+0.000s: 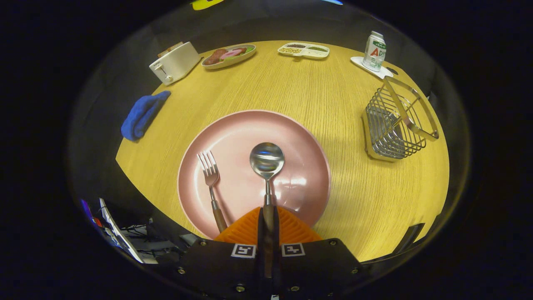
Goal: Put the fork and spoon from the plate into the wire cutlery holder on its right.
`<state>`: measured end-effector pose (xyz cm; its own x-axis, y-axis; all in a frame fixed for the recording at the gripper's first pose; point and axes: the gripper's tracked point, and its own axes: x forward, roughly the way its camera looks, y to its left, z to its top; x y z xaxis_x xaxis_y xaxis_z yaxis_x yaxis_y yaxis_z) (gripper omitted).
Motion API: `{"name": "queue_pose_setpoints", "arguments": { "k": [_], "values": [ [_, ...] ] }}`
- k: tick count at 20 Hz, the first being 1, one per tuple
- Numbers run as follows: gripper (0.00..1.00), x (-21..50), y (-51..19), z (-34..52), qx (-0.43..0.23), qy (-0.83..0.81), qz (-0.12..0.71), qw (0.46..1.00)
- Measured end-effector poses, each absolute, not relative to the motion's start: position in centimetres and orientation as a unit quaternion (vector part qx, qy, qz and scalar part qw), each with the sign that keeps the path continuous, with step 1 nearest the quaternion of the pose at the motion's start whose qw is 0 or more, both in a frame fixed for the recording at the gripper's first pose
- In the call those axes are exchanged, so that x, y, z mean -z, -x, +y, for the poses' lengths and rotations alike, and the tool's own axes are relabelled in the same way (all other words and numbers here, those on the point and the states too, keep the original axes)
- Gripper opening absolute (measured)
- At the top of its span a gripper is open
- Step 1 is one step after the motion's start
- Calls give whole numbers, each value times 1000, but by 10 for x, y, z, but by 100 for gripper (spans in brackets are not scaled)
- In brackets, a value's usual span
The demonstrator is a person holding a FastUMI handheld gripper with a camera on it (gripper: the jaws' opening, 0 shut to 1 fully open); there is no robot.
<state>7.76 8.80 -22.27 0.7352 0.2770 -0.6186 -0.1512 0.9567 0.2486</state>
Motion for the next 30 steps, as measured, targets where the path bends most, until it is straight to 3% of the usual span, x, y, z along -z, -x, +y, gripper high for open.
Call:
{"name": "queue_pose_setpoints", "arguments": {
  "k": [15,23,30],
  "values": [
    [8,103,-86,23,-96,-188,226,951],
    [8,103,-85,-52,-32,-232,204,951],
    [8,137,-78,-81,-3,-263,241,934]
  ]
}}
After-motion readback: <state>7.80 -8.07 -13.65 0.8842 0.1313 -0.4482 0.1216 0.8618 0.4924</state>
